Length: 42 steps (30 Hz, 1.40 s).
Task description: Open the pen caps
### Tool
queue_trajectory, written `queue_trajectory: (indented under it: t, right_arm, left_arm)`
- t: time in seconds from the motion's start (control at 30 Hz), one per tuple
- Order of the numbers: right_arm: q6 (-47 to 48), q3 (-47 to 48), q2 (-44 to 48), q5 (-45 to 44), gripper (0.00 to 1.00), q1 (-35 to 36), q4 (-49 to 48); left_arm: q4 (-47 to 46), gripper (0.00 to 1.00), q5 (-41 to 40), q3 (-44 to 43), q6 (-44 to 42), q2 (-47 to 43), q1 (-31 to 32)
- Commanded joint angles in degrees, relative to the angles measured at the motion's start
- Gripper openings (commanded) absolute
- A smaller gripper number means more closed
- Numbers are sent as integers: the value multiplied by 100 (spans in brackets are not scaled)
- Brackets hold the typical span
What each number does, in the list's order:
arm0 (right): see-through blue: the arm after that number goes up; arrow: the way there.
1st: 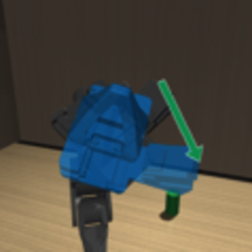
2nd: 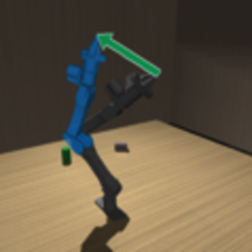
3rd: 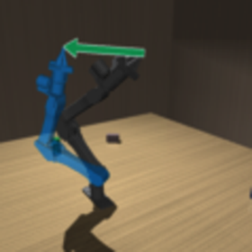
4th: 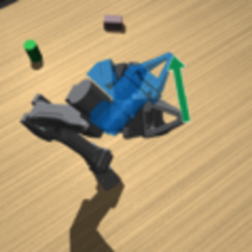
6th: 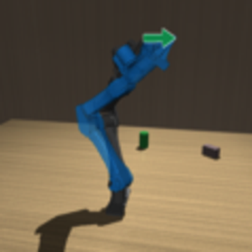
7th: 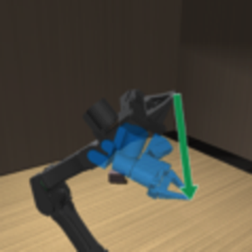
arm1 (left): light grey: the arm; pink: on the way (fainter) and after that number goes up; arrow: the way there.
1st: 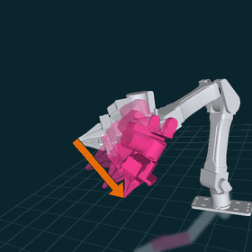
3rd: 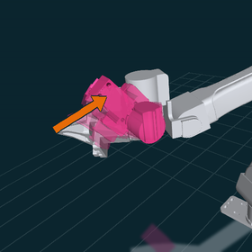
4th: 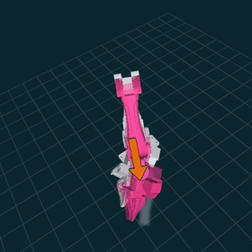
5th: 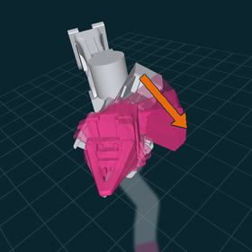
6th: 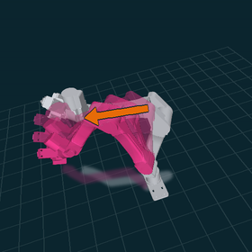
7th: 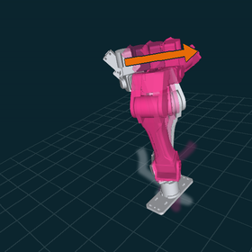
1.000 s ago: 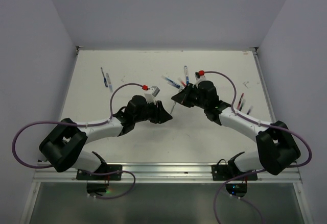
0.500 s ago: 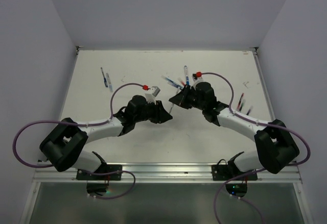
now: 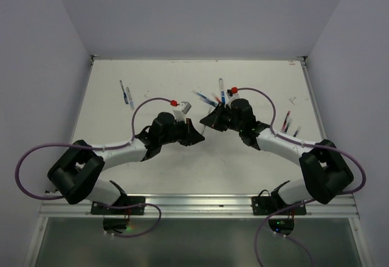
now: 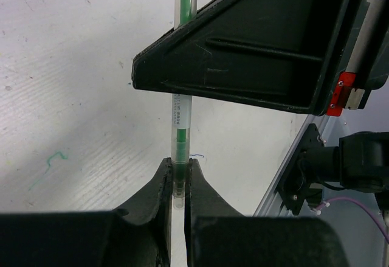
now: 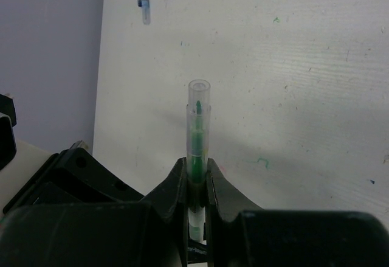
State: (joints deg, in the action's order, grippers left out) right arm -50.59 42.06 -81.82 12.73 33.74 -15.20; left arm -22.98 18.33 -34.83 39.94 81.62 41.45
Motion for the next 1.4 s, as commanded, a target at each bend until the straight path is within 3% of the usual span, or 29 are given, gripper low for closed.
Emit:
queue_trajectory:
  t: [0.0, 0.17, 0.37, 0.5, 0.63, 0.73, 0.77, 0.87, 0.93, 1.13, 1.37]
  right_arm:
    - [-56, 144, -10, -112, 0, 54, -177]
    - [233, 750, 211, -614, 0, -209, 552]
    - [58, 1355, 106, -44, 0, -1192, 632]
    - [75, 1717, -35, 194, 0, -1387, 746]
    - [14, 1849, -193, 475, 0, -1405, 721]
    - [198, 1849, -343, 704, 0, -1178, 1026]
    - [329, 1841, -343, 635, 0, -1063, 1193]
    - [874, 1788, -343, 153, 0, -431, 1853]
    - [981, 1587, -370, -7, 0, -45, 1986]
    - [857, 971, -378, 71, 0, 203, 1783]
    - [1516, 1234, -1028, 177, 0, 247, 2812]
  left_arm:
    - [-251, 0, 92, -112, 93, -15, 30]
    - [-215, 0, 162, 151, 40, -155, 30]
    - [-637, 0, 409, 765, 22, -488, 21]
    - [-1041, 0, 409, 1153, 128, -788, 21]
    - [-787, 0, 234, 1206, 57, -1077, -32]
    - [404, 0, -599, 761, -4, -1175, -128]
    - [1279, 0, -1281, 584, -13, -1166, -137]
    - [2592, 0, -2470, 109, 171, -1166, -199]
    - [2894, 0, -2746, 99, 338, -1288, -313]
    - [3291, 0, -3257, 625, 761, -1851, -778]
    - [3845, 0, -3485, 521, 681, -1466, -1192]
